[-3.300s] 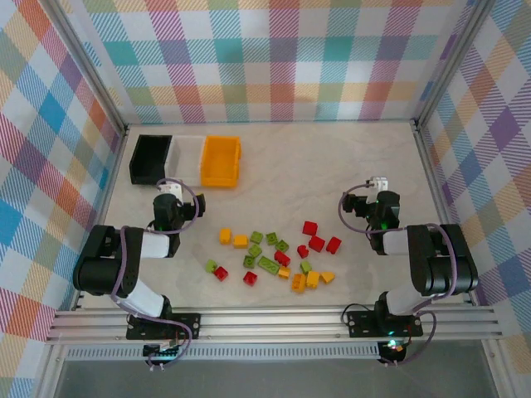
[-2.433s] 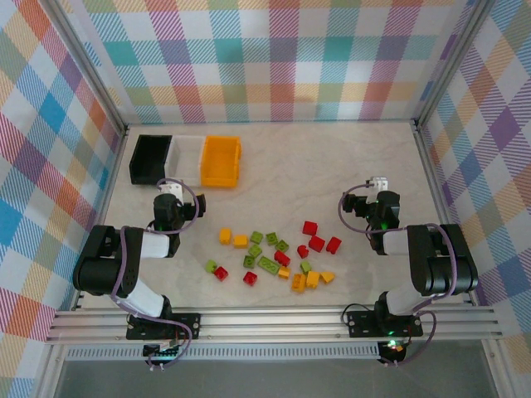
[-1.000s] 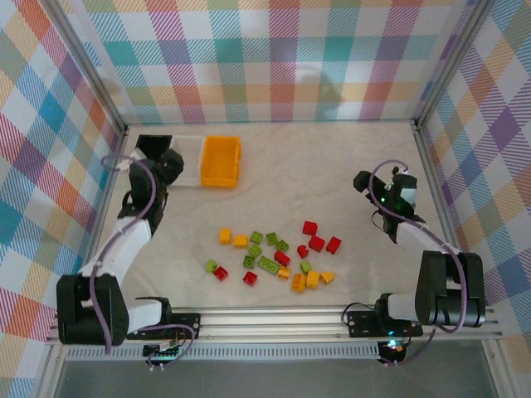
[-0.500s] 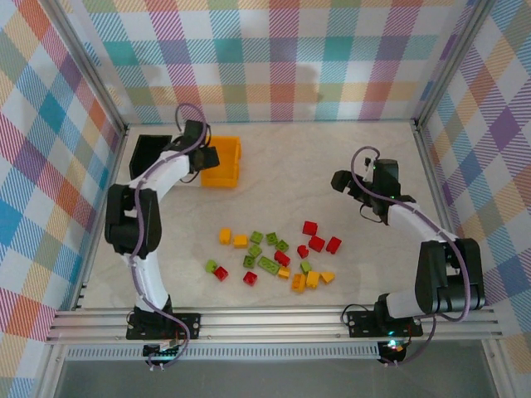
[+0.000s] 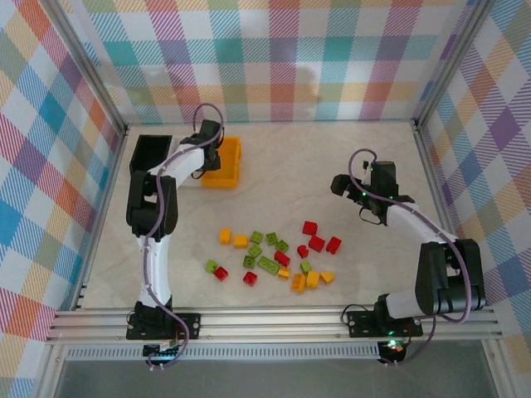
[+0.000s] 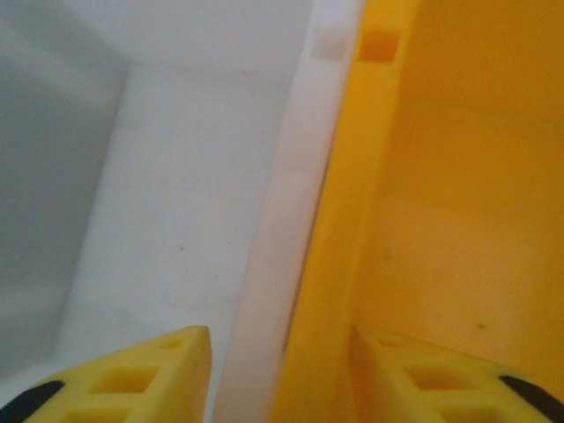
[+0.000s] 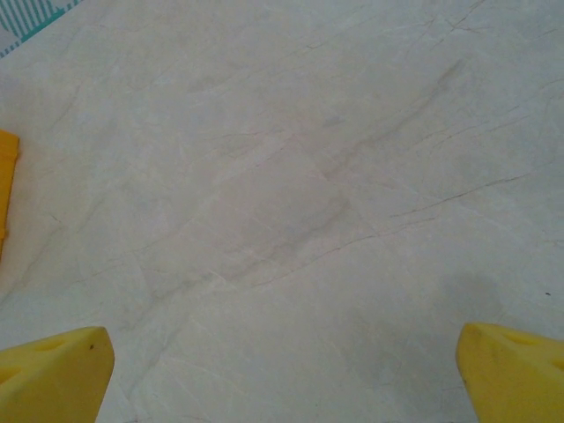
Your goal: Sort the legos into containers by color
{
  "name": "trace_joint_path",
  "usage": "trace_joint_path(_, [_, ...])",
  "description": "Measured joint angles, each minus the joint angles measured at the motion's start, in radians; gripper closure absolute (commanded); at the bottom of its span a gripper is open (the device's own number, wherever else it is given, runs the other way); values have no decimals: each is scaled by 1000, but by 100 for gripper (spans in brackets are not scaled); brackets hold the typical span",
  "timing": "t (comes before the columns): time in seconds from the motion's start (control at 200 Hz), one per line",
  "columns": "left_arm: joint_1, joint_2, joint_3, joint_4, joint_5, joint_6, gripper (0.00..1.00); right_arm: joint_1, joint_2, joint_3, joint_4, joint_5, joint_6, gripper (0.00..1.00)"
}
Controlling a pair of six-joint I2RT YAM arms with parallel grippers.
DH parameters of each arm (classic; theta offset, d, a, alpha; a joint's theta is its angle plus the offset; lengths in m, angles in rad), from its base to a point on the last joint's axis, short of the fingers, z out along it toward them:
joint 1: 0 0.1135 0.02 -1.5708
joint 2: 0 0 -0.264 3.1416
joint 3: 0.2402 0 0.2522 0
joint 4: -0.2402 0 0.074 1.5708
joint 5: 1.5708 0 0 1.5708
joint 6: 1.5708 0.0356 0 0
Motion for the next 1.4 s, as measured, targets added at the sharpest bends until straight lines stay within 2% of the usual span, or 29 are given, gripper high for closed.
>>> trace_joint_path(0.335, [-66,3,-3,49,18,8,100,0,0,7,-18,18,1,0])
trace_joint_path(0.51, [-152,1,-3,40,25,-14,100,0,0,8,-18,26,2,0])
trace_joint_path(1.005, [-499,52,163,-224,7,-319,100,0,0,8,-18,68,8,0])
trace_joint_path(1.12, [-529,96,233,-262,-2,-376,100,0,0,8,-18,71,8,0])
trace_joint_path(1.4, [-535,174,360,-336,-56,-449,100,0,-14,7,-23,79,8,0])
